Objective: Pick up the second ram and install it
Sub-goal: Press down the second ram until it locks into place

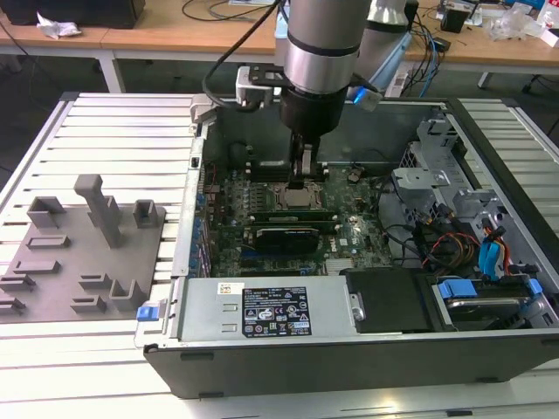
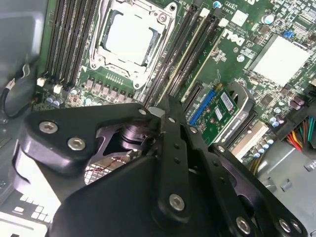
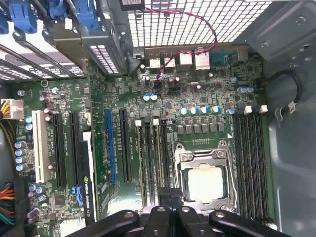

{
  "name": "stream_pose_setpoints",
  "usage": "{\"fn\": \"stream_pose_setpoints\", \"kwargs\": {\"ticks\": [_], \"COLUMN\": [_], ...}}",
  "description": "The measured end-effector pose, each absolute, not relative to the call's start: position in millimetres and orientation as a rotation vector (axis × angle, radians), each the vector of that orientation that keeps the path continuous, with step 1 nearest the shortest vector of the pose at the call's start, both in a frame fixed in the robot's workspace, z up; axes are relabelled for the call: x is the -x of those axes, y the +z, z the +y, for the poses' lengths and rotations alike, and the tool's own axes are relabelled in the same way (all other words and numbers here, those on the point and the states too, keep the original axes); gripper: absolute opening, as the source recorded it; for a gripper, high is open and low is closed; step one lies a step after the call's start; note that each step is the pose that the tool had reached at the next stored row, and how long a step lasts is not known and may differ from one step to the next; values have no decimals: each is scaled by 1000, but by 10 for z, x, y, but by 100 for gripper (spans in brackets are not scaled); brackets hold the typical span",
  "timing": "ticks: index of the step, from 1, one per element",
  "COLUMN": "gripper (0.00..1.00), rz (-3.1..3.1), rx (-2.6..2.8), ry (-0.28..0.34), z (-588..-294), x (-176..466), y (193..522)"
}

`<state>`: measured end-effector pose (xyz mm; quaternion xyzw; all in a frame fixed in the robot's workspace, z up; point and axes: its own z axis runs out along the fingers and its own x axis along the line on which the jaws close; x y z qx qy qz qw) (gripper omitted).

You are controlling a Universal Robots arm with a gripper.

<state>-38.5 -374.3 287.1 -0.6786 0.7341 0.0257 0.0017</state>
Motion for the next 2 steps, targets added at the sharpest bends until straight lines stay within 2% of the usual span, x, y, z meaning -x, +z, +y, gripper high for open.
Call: {"fn": "stream_pose_setpoints", "kwargs": {"ticks": [2], "gripper": [11], "rz": [2304], "rx": [2130], "ry": [81], "z": [-3744], "x": [385], "y": [2873]}}
